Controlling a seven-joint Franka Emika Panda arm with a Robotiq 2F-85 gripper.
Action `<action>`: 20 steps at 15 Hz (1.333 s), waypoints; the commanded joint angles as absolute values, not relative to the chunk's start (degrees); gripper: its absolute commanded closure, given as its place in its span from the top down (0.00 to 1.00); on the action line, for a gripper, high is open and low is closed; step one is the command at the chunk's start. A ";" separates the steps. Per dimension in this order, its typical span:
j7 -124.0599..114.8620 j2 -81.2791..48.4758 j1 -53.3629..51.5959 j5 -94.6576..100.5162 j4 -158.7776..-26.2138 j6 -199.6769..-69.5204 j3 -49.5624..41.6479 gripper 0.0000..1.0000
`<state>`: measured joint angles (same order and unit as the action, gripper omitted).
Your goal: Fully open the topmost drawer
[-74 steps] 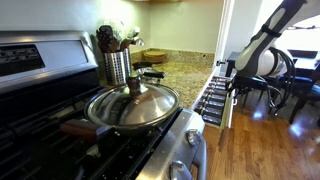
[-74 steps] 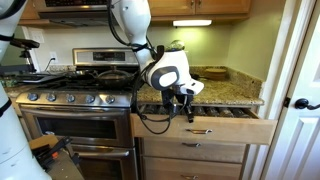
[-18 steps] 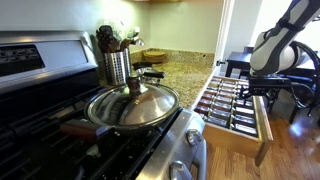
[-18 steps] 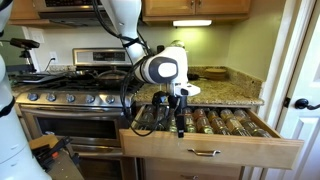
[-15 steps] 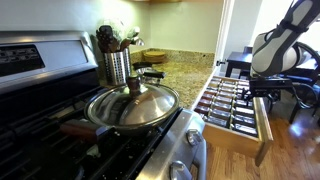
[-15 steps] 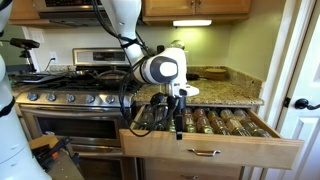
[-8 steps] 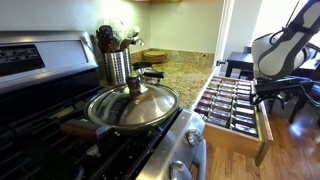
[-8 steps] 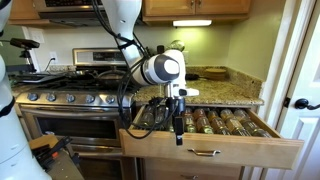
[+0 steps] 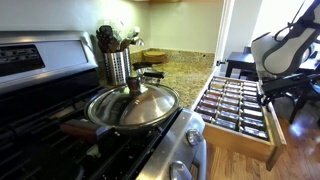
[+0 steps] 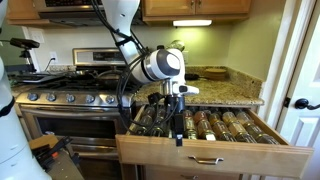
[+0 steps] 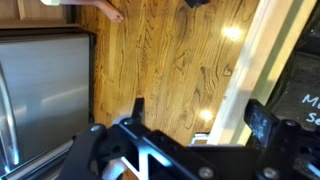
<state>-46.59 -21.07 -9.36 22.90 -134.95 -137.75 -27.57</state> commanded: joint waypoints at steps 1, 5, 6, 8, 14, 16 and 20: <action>-48.19 -16.95 -6.33 27.13 -137.67 -131.17 -26.33 1.00; -48.46 -16.52 -4.25 28.69 -137.66 -128.17 -25.66 1.00; -48.48 -15.73 -3.85 29.17 -138.15 -128.94 -25.31 1.00; -48.04 -14.47 -3.15 29.72 -138.76 -128.97 -24.61 1.00; -47.75 -8.63 -1.39 29.33 -140.74 -132.52 -20.64 1.00; -47.43 -5.84 -0.65 28.81 -142.21 -137.17 -18.77 1.00; -47.41 -1.88 0.89 28.25 -144.96 -147.71 -16.02 1.00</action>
<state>-46.61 -7.50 -1.66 28.19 -140.22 -140.86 -18.48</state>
